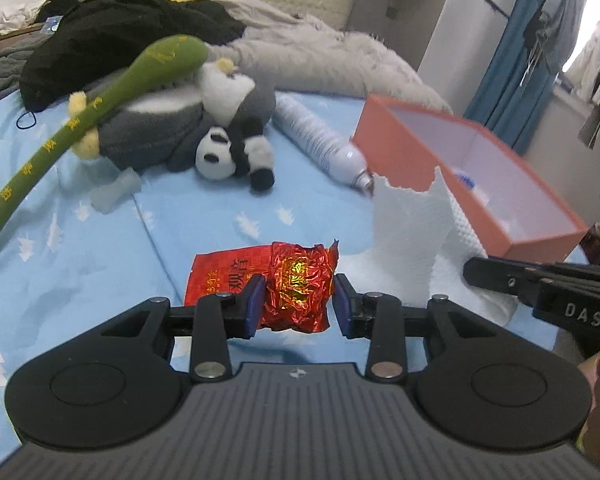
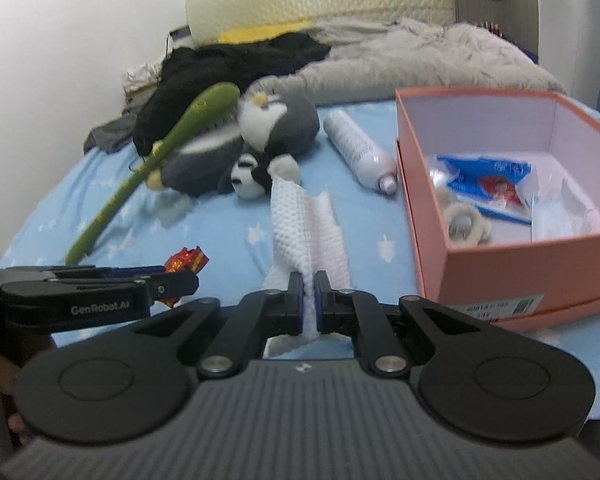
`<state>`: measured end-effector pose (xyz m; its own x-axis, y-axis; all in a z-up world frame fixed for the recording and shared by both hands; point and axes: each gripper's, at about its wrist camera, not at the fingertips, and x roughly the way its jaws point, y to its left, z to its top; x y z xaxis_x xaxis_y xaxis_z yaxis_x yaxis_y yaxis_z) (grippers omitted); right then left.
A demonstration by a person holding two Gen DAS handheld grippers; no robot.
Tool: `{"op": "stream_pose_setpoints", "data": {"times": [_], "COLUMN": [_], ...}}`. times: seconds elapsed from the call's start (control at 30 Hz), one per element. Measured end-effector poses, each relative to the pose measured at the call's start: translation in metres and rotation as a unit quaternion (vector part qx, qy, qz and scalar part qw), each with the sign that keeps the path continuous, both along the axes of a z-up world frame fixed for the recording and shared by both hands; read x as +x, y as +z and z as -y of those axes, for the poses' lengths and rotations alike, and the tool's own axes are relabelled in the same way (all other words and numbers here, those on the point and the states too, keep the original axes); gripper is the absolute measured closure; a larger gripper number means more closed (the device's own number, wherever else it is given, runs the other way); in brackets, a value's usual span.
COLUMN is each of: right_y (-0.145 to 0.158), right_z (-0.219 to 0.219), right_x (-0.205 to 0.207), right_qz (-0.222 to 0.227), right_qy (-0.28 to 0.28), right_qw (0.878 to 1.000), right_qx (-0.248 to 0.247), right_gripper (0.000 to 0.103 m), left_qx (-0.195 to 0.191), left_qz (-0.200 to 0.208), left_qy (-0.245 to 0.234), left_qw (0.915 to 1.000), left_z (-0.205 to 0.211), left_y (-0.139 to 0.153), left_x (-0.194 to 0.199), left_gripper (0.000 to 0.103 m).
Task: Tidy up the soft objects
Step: 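Carry the red wrapper in the left gripper while the right carries the towel over the box, then open the left gripper to drop the wrapper while the right drops the towel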
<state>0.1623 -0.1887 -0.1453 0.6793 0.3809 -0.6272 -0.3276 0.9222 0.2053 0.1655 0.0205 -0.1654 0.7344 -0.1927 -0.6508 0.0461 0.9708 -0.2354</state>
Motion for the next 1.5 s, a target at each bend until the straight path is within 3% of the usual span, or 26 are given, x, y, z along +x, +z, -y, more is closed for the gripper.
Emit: {"op": "stream_pose_setpoints", "data": {"times": [0.4,0.73,1.07,1.23,1.37,1.5], "right_y": [0.047,0.067,0.101,0.117,0.117,0.103], "right_z": [0.021,0.063,0.103,0.123,0.14,0.147], "right_x": [-0.016,-0.03,-0.016,0.009,0.043,0.082], "right_qz": [0.044,0.065,0.134,0.149,0.12,0.084], "right_qy": [-0.02,-0.069,-0.12,-0.136,-0.144,-0.143], "right_qw": [0.999,0.995,0.984,0.979,0.982,0.986], "right_qx": [0.025,0.036,0.021,0.005,-0.001,-0.025], "right_gripper": [0.094,0.094,0.094,0.094,0.093,0.093], "left_qx": [-0.057,-0.065,-0.07,-0.073,-0.065,-0.027], "left_qz": [0.021,0.036,0.079,0.065,0.039,0.011], "left_qy": [0.013,-0.033,-0.102,-0.129,-0.146,-0.153], "left_qw": [0.9981,0.9967,0.9892,0.9868,0.9863,0.9877], "left_z": [0.014,0.057,0.118,0.146,0.166,0.192], "left_y": [0.056,0.079,0.134,0.144,0.135,0.115], "left_x": [-0.019,-0.006,0.054,0.101,0.142,0.184], "left_gripper": [0.061,0.061,0.061,0.061,0.061,0.061]}}
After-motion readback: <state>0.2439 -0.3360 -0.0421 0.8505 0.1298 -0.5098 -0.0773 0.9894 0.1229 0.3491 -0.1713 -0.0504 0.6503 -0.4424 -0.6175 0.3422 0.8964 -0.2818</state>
